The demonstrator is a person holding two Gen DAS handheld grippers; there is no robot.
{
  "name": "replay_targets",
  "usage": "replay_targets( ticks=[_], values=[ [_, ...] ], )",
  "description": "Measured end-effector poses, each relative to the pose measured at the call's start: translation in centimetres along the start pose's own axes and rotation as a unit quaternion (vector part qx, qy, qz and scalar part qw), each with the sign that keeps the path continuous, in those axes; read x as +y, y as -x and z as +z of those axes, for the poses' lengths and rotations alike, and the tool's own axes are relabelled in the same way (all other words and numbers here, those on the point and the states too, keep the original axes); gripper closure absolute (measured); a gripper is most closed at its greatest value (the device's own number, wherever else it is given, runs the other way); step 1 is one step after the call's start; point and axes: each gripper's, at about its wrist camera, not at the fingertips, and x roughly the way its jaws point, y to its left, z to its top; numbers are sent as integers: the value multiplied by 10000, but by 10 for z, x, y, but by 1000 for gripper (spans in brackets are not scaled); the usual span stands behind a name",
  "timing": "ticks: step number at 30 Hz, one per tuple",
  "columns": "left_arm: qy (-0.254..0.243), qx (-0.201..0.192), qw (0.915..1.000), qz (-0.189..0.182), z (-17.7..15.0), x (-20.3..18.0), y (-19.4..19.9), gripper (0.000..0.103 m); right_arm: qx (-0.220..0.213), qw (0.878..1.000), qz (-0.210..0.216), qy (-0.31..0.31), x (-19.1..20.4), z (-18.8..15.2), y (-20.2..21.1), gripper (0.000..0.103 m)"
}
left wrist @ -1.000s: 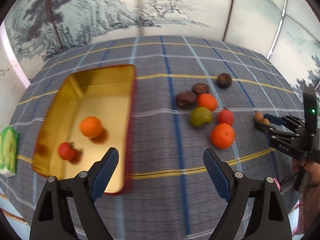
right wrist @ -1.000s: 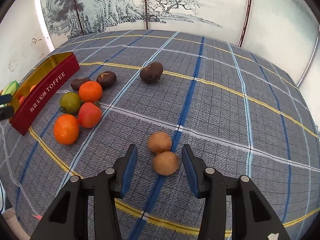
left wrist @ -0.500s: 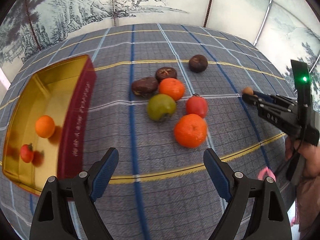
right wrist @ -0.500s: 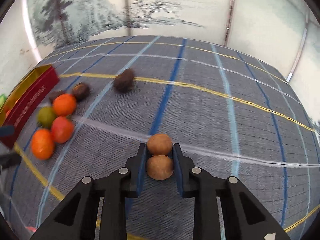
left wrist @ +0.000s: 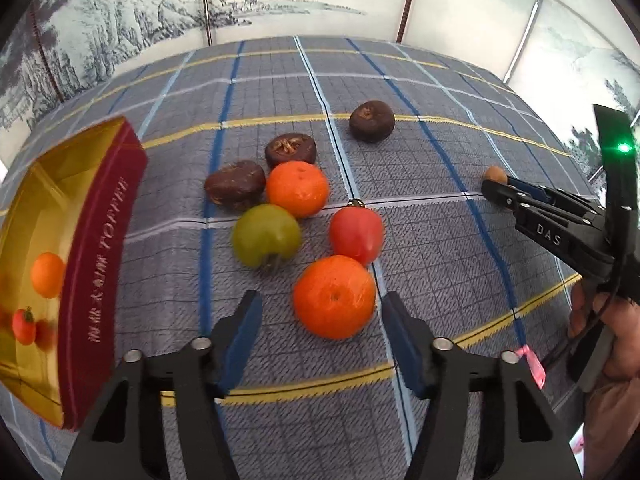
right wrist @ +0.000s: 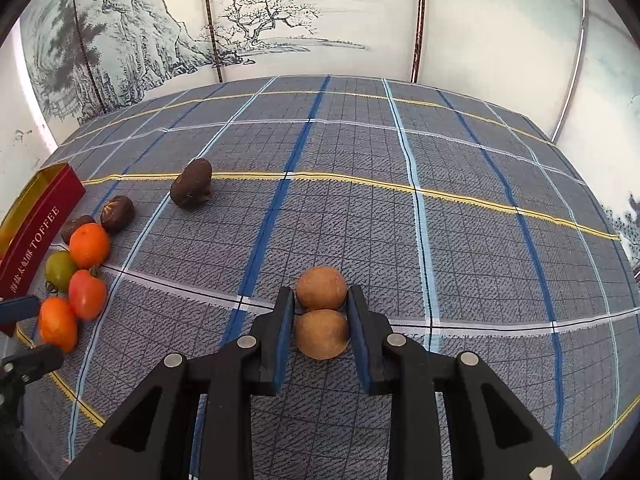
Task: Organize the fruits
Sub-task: 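Grasp the two tan longans with the right gripper while the left grasps an orange, then carry the orange with the left gripper into the gold tin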
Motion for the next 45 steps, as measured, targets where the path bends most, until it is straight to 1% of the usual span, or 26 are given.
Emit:
replay_targets(
  ticks=[1, 5, 7, 9, 12, 20, 32, 38, 41, 45],
  values=[
    [21, 18, 10000, -20, 1, 0, -2, 49, -1, 10000, -3, 2, 0, 0, 0, 77],
    [5, 38, 10000, 6, 2, -3, -8, 50, -2, 10000, -3, 1, 0, 0, -1, 77],
    [-68, 18, 10000, 45, 2, -5, -9, 57, -2, 10000, -4, 1, 0, 0, -1, 77],
    [-82, 26, 10000, 13, 2, -5, -9, 61, -3, 10000, -8, 3, 0, 0, -1, 77],
    [-54, 47, 10000, -3, 1, -3, -7, 61, -2, 10000, -12, 6, 0, 0, -1, 77],
    [-187, 48, 9998, -25, -7, -6, 4, 61, 1, 10000, -40, 28, 0, -1, -1, 77],
    [-215, -213, 9994, -140, -9, 2, 43, 61, 1, 10000, -43, 28, 1, -1, -1, 77],
    [-123, -490, 9986, -130, -2, 18, 72, 61, 1, 10000, -47, 30, 1, -1, -1, 77],
    [-53, -676, 9977, 36, 2, 35, 86, 61, 1, 10000, -46, 29, 1, -1, -1, 77],
    [179, -836, 9956, 382, 5, 72, 101, 61, 1, 10000, -47, 30, 1, -1, -1, 77]
  ],
)
